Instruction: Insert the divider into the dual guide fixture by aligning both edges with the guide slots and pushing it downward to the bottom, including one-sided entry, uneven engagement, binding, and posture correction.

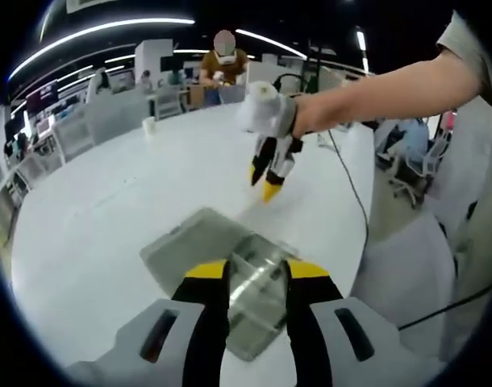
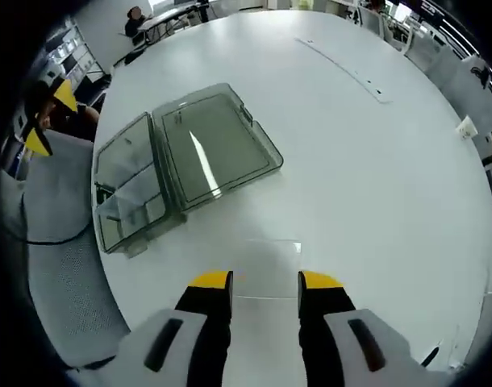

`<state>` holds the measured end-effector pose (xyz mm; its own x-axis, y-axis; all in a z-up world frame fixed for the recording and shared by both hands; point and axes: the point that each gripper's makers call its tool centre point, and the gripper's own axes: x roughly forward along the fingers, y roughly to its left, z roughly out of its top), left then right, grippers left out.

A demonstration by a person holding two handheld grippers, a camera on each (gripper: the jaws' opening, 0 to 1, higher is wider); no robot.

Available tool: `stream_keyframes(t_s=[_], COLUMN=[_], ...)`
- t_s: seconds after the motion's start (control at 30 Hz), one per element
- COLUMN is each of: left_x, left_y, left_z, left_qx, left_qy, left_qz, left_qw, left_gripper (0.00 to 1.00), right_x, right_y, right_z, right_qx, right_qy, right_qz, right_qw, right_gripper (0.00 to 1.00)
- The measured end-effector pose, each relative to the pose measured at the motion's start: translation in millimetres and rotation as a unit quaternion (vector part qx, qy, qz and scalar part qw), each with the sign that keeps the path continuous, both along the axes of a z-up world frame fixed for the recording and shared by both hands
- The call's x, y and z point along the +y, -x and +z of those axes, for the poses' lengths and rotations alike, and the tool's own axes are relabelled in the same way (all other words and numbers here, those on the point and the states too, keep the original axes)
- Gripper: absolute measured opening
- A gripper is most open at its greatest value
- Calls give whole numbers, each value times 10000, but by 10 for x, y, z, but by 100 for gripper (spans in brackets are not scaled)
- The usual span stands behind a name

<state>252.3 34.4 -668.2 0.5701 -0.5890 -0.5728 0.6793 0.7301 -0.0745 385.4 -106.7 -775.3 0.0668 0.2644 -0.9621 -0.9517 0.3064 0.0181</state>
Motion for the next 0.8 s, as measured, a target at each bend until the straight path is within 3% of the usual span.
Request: stream_keyframes(t_s=[0.8], left_x=[43], left_y=[113], left_z=[-144], left_qx=[149], left_qy=[80], left_qz=[13], left_qw=[9999], left_gripper=[24], right_x=[129], right_y=[735], right_z=[238], right_qx=[-312], right_qy=[-339], right_qz=[406], right_qw=[9981], right_gripper=[28])
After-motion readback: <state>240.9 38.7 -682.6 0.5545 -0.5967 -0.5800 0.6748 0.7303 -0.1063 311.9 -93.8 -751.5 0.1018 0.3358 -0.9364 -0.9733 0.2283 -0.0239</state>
